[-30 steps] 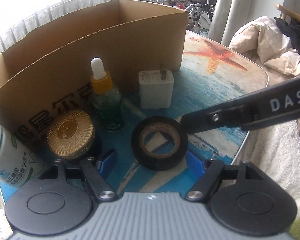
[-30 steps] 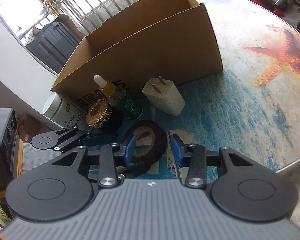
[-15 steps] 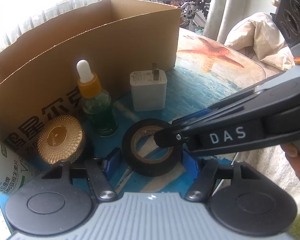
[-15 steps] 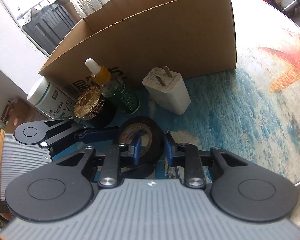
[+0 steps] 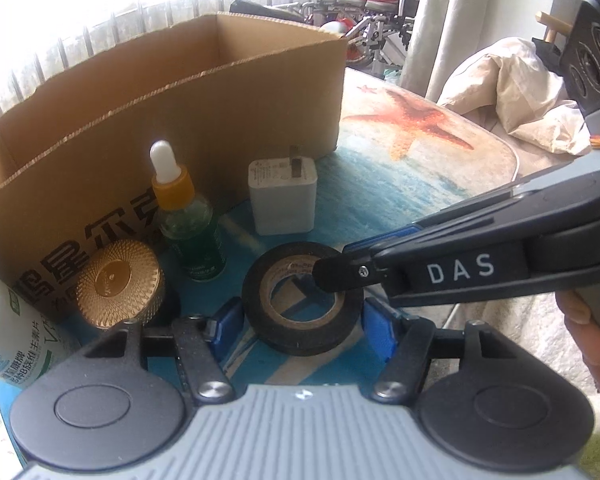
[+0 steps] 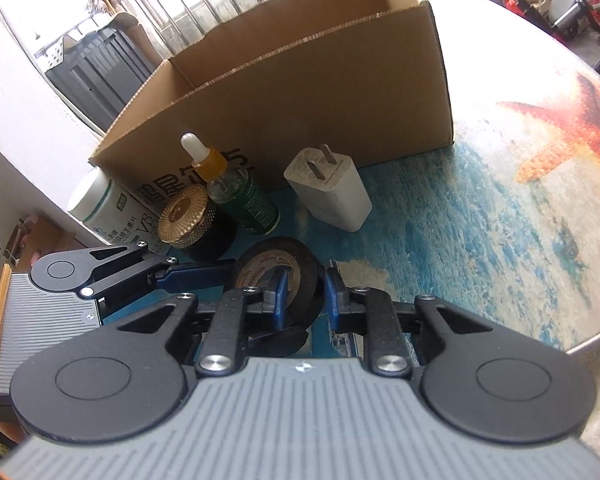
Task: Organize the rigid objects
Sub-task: 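Carry the black tape roll into the box and open the right tool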
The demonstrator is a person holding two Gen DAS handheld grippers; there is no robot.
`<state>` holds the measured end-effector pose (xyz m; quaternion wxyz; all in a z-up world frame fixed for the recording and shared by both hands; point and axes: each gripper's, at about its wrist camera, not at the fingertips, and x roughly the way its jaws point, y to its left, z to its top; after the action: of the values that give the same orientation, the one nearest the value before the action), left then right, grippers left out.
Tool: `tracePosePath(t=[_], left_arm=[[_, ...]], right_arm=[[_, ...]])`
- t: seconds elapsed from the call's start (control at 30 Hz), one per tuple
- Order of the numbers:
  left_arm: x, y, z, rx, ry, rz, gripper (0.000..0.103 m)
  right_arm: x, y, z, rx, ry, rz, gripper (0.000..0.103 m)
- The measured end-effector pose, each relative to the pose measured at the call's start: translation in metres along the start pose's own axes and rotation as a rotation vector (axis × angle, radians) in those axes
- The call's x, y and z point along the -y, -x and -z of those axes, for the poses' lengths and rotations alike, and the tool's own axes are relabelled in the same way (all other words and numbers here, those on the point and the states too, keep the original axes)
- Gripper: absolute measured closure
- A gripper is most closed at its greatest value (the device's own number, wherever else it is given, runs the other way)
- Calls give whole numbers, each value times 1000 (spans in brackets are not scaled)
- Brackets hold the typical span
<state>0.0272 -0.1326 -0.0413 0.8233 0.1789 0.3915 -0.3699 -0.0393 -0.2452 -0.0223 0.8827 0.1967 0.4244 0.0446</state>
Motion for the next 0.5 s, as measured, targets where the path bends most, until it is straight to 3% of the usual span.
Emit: tracePosePath(t=[0.23, 0.37, 0.5], left_arm=[[10, 48, -20, 151, -57, -19, 37], [1, 79, -48, 253, -60, -79, 37], [-26, 96, -80, 290, 4, -115, 37]], right_arm=[[-31, 62, -22, 176, 125, 29, 84], [-55, 80, -57, 271, 260, 11, 84], [-70, 74, -104, 277, 346, -37, 84]])
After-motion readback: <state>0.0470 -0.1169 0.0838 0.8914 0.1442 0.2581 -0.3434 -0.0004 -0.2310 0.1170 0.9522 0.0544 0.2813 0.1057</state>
